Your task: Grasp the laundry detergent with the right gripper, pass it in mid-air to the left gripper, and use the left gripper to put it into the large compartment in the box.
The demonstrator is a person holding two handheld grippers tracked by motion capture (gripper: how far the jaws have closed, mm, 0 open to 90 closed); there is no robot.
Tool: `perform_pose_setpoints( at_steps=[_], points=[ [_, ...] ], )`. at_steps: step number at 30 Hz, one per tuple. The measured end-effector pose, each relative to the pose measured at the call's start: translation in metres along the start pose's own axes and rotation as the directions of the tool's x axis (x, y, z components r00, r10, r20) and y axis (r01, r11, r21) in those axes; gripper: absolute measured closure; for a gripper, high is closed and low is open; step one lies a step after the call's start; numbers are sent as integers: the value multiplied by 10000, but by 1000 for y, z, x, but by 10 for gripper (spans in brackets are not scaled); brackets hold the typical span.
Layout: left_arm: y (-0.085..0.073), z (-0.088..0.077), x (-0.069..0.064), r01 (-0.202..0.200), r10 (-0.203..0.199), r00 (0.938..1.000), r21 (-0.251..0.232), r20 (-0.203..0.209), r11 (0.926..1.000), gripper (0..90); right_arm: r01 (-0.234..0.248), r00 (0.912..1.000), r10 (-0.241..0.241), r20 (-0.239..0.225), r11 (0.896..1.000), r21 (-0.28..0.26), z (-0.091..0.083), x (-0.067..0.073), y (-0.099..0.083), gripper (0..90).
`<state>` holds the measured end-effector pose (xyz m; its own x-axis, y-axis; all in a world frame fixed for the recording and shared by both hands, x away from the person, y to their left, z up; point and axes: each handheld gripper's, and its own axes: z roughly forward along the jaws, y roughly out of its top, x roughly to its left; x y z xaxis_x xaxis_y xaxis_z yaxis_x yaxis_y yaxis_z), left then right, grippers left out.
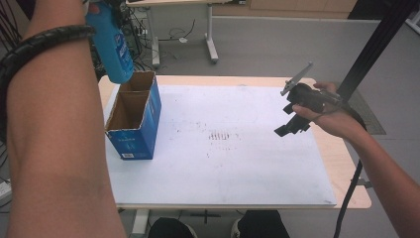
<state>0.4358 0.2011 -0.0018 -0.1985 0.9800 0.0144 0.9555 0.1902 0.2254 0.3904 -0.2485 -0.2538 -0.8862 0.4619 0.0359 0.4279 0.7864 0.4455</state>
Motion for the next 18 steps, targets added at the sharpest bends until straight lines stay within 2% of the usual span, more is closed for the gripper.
perform_pose_setpoints(
  at_steps=[3,10,18],
  points=[
    [-1,-1,4,154,-154,9999,-125,-38,9998,370,15,10000,-15,4,10000,20,-1,0,0,69],
    [-2,-2,6,129,-129,9999,-200,-28,9997,370,96,9999,-96,39,9999,64,-2,1,2,69],
    [-2,8,8,78,-78,10000,-146,11,9999,371,149,9999,-150,70,9998,95,0,3,3,69]
  ],
)
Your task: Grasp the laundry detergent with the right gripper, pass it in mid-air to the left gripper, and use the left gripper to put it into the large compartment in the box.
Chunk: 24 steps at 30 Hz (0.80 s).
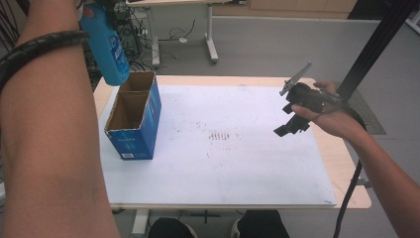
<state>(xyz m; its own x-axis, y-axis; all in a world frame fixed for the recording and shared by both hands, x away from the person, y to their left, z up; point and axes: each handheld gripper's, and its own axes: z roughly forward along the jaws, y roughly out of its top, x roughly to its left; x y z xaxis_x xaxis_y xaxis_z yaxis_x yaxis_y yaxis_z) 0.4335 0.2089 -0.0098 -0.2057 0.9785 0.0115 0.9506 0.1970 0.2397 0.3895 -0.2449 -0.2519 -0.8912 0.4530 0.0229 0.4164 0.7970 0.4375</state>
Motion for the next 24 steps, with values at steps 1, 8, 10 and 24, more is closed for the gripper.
perform_pose_setpoints(
  at_steps=[1,8,10,24],
  points=[
    [0,2,0,4,-4,10000,40,19,10000,371,6,10000,-6,-13,10000,-7,0,0,0,69],
    [0,14,2,-49,49,10000,224,-10,9997,370,21,10000,-21,2,10000,68,2,0,0,69],
    [0,17,2,-43,43,10000,153,-10,9999,370,31,10000,-31,5,9999,110,2,0,0,69],
    [-3,51,10,-156,155,9999,272,39,9995,371,45,10000,-45,7,9997,229,4,1,0,69]
  ],
)
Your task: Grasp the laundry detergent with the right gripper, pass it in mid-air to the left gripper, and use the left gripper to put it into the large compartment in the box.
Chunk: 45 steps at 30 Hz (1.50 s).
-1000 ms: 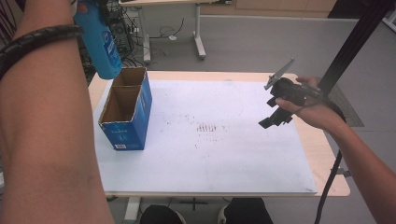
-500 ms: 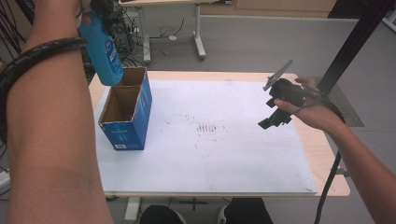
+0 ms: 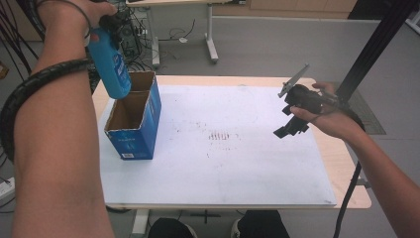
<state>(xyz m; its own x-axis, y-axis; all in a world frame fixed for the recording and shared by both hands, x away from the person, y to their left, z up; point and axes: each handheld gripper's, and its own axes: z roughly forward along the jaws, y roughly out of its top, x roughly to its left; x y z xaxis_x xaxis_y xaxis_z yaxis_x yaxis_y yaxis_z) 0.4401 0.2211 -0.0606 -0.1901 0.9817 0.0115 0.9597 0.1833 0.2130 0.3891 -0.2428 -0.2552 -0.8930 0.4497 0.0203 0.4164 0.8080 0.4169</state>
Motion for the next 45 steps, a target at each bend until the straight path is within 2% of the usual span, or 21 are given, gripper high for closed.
perform_pose_setpoints(
  at_steps=[8,28,39,45],
  points=[
    [-1,28,0,-266,267,9996,445,-22,9987,370,11,10000,-10,-31,9997,229,4,1,2,69],
    [-8,81,7,-402,377,9986,684,374,9969,371,183,9998,-184,31,9994,300,7,3,7,69],
    [-14,116,5,-593,560,9976,864,397,9945,371,305,9995,-308,65,9987,413,10,4,10,71],
    [-17,134,2,-831,805,9963,912,315,9924,371,288,9996,-291,46,9987,410,10,4,11,71]
  ],
)
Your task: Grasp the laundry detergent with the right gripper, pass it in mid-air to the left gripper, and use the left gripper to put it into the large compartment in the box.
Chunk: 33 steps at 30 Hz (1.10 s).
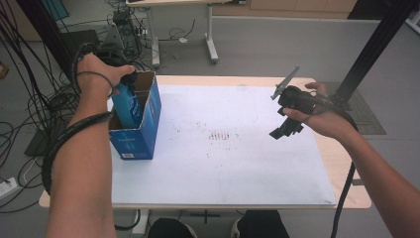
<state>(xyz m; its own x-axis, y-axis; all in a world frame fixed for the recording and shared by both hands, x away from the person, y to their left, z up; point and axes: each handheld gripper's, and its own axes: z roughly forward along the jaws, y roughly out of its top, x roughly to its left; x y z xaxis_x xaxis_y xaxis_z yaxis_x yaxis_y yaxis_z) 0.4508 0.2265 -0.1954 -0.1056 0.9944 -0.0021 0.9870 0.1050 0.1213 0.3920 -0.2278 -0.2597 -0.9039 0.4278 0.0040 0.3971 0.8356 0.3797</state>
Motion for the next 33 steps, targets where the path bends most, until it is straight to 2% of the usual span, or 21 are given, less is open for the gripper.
perform_pose_setpoints(
  at_steps=[9,18,33],
  points=[
    [-3,25,-2,-107,105,9999,-188,-117,9998,371,38,10000,-38,-54,10000,36,3,0,1,71],
    [-5,48,3,-98,98,10000,10,-6,10000,372,24,10000,-23,-95,10000,86,5,0,1,71],
    [-6,71,4,-301,301,9995,-157,-17,9994,372,-89,10000,90,-9,9998,202,6,-4,-1,71]
  ],
)
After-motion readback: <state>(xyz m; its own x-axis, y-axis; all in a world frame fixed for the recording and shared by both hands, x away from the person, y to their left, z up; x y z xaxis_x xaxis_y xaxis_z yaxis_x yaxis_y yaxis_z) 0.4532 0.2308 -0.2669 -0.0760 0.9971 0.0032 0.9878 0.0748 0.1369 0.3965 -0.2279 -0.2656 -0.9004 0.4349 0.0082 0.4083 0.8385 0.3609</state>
